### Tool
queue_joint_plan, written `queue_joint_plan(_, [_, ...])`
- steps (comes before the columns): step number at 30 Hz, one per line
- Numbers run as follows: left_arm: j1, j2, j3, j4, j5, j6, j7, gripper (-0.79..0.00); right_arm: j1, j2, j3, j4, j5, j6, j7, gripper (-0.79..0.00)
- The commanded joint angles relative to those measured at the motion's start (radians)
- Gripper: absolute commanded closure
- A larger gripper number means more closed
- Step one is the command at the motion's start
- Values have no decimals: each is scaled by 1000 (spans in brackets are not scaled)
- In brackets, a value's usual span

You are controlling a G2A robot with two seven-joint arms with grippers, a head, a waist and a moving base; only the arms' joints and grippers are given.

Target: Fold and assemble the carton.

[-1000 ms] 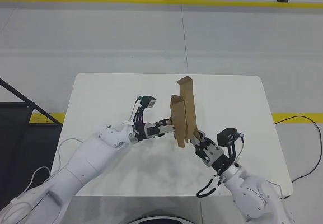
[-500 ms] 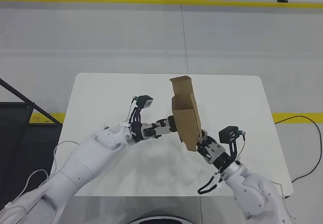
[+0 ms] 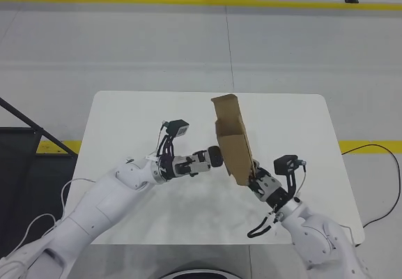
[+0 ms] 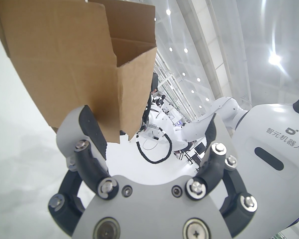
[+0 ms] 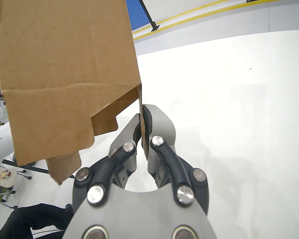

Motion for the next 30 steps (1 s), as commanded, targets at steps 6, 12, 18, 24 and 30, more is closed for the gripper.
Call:
queue_joint_plan(6, [-2, 7, 0, -14, 1, 0, 0, -785, -2, -2, -6, -4, -31, 6, 9, 0])
queue_joint_plan(12, [-20, 1, 17, 1, -9, 0, 0, -785, -14, -4, -16, -15, -68, 5, 2, 0])
queue_joint_plan(18, [-38, -8, 35, 22, -20, 4, -4, -785, -22, -5, -25, -23, -96, 2, 1, 0])
queue_joint_plan(24, [-52, -17, 51, 40, -30, 7, -7, -785, -27, -8, -35, -28, -114, -3, -7, 0])
queue_joint_plan(30, [-61, -24, 62, 53, -35, 8, -8, -785, -30, -10, -39, -31, -124, -6, -12, 0])
